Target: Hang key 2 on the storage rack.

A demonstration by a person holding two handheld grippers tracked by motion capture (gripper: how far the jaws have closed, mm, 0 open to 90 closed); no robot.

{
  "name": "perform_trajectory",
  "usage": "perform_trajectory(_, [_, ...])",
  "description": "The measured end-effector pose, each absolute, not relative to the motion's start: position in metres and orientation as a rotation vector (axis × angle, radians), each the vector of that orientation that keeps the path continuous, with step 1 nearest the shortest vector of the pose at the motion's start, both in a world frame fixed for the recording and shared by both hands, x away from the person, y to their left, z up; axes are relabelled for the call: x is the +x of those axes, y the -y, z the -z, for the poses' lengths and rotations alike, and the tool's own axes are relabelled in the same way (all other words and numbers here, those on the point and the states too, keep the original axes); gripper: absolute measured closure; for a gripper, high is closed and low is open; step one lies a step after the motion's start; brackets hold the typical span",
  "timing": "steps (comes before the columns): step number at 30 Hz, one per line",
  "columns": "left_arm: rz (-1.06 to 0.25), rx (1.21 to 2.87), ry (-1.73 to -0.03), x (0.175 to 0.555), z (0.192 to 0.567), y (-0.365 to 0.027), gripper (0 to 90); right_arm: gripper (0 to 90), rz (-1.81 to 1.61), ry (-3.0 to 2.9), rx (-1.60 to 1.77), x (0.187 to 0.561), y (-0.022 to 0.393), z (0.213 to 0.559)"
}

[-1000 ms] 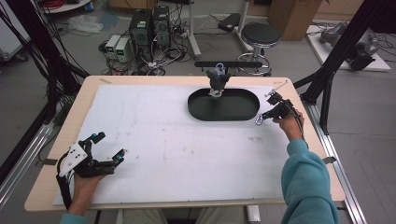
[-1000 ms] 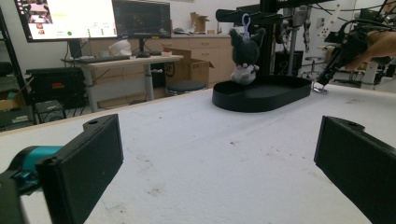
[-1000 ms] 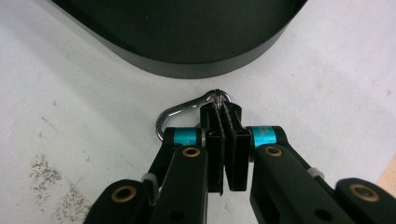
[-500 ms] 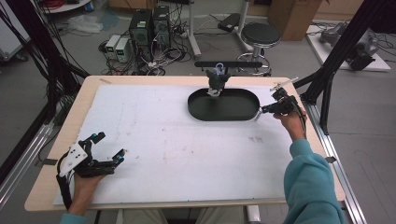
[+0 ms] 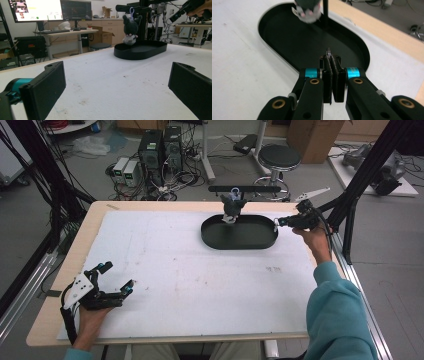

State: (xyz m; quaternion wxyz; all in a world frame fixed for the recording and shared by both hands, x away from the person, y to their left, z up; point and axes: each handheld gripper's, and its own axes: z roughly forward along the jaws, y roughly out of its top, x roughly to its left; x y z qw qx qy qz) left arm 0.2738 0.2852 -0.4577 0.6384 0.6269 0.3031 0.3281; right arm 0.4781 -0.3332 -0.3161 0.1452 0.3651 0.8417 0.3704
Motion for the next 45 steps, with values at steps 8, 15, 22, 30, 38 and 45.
perform_trajectory(8, [-0.749, 1.434, -0.689, 0.274, 0.458, -0.285, 1.7, 89.0, -1.154, -2.403, 0.984, 0.482, 0.320, 0.292])
perform_trajectory(15, [-0.748, 1.430, -0.691, 0.274, 0.458, -0.285, 1.7, 89.0, -1.186, -2.404, 0.962, 0.486, 0.313, 0.286])
perform_trajectory(22, [-0.747, 1.430, -0.692, 0.274, 0.458, -0.285, 1.7, 89.0, -1.224, -2.398, 0.930, 0.492, 0.305, 0.276])
perform_trajectory(30, [-0.745, 1.431, -0.691, 0.274, 0.458, -0.285, 1.7, 89.0, -1.221, -2.409, 0.897, 0.503, 0.290, 0.266])
perform_trajectory(38, [-0.745, 1.429, -0.691, 0.274, 0.458, -0.285, 1.7, 89.0, -1.194, -2.429, 0.882, 0.513, 0.275, 0.260])
perform_trajectory(45, [-0.745, 1.428, -0.692, 0.274, 0.458, -0.285, 1.7, 89.0, -1.154, -2.440, 0.874, 0.522, 0.267, 0.262])
